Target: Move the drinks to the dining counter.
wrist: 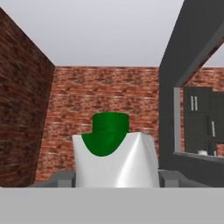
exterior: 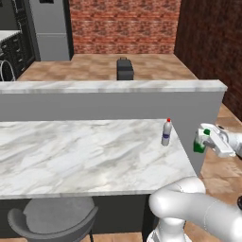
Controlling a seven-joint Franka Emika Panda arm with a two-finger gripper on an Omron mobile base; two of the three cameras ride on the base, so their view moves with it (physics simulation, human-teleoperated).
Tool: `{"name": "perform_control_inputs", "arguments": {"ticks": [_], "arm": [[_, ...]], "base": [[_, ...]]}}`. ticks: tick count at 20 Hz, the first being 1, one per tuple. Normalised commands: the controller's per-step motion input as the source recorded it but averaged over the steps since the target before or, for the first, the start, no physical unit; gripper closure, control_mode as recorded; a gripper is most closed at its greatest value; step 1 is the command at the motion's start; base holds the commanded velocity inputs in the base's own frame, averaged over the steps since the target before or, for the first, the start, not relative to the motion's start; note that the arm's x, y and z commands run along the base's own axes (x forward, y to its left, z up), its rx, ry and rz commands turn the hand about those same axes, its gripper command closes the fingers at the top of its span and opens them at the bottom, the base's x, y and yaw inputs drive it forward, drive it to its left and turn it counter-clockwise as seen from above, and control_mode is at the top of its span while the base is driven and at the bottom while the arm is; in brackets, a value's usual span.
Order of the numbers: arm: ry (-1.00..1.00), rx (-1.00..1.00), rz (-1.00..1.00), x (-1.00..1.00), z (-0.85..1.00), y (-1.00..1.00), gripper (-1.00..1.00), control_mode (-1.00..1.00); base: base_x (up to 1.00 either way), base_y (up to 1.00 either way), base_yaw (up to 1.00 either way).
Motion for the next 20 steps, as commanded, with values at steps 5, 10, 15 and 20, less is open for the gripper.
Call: {"name": "perform_control_inputs", "arguments": {"ticks": [5, 10, 15, 20], "arm": [[0.0, 0.01, -0.05, 0.03, -0.26, 0.01, 1.0, -1.0], [0.0, 0.0, -0.07, 0.05, -0.26, 0.02, 1.0, -1.0], [0.03, 0.0, -0.07, 0.13, -0.3, 0.06, 1.0, -1.0], [0.1, 0.0, -0.03, 0.17, -0.37, 0.05, 1.0, -1.0]], "base": [[0.0, 0.0, 0.0], [0.0, 0.0, 0.0], [0.0, 0.0, 0.0], [0.0, 0.0, 0.0]]}}
